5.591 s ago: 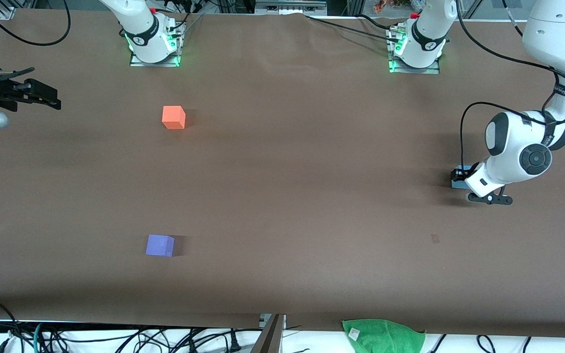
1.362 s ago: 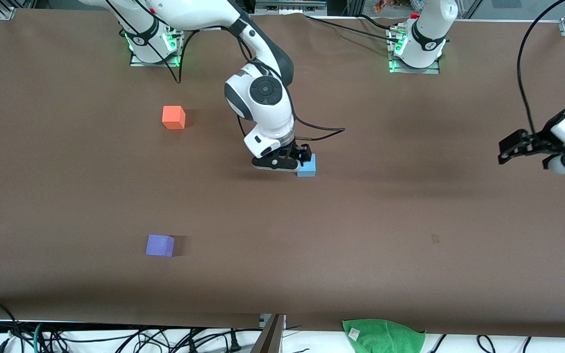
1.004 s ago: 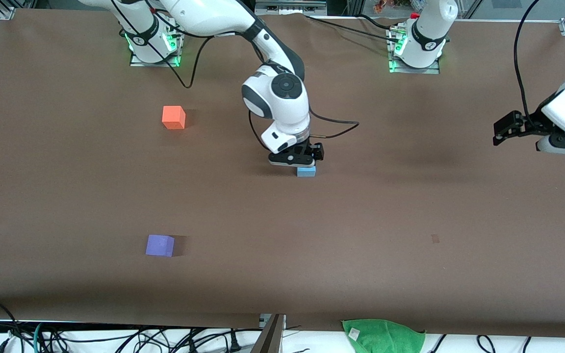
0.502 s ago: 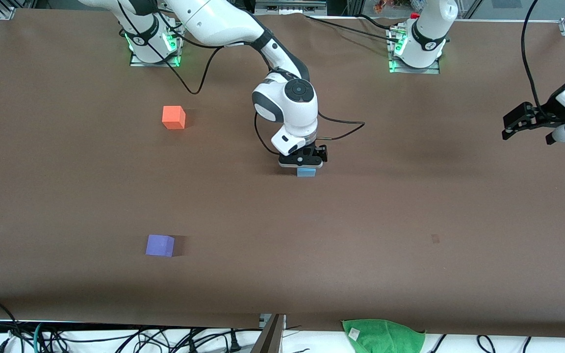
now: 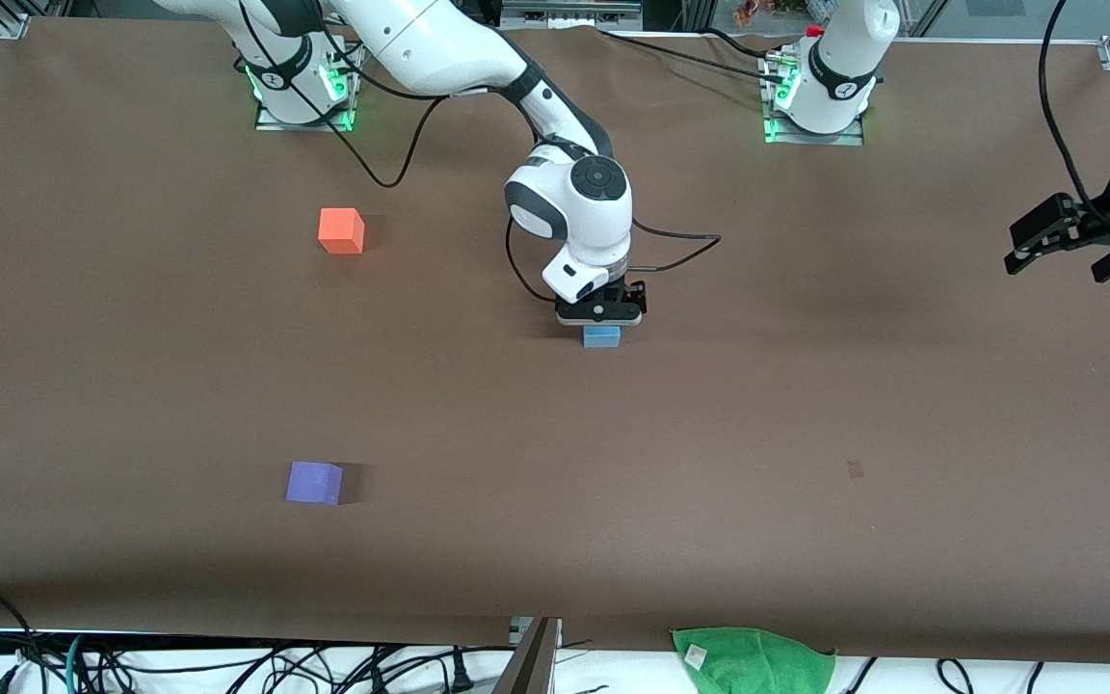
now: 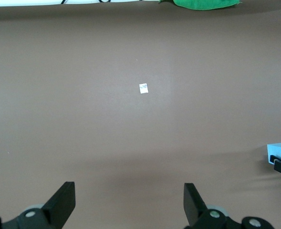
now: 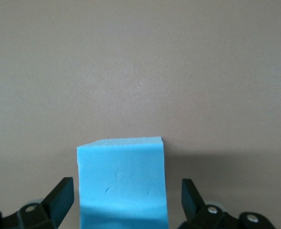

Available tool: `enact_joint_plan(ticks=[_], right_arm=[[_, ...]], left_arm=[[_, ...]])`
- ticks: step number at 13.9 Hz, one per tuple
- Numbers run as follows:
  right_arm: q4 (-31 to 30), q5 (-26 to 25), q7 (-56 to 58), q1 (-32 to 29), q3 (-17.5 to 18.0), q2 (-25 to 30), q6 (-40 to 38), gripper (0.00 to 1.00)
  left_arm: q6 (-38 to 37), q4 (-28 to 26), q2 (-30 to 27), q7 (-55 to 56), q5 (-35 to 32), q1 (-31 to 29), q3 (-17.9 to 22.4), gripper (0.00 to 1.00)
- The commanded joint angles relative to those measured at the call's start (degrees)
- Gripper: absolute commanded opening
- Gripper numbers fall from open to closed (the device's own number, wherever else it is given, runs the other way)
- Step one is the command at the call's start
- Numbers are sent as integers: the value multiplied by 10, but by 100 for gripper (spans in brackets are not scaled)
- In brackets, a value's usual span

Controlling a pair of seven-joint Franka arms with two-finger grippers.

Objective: Place blue block between orange and purple blocks
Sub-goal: 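Grasp the blue block with the right gripper while the left gripper withdraws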

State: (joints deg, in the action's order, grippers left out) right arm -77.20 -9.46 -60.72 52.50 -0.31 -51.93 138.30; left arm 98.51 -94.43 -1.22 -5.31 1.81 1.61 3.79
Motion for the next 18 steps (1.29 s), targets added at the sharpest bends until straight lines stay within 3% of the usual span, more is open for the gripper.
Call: enact_joint_plan(ticks=[1,6,9,11,16,18], right_arm=[[19,-14,-5,6,-7,-12,4,100],[18,-21,18,1,-7,-12,3,98],[18,-21,22,0,-7,-15,4,65],[18,-21,25,-2,-7,-14,4,56],[15,-12,29,-22,-18,17,-14,53],[9,-11,46,-44,-18,52,-80,53]], left_arm=[[-34,40,18,4,-1,1,-1,100],[-46,45,21,4,-1,0,0,100],[-50,46,20,3,-2,-1,3,100],[-51,46,19,3,-1,-1,9,100],[-61,46,20,3,-1,-1,8,100],[-63,46,20,3,-2,-1,8,100]])
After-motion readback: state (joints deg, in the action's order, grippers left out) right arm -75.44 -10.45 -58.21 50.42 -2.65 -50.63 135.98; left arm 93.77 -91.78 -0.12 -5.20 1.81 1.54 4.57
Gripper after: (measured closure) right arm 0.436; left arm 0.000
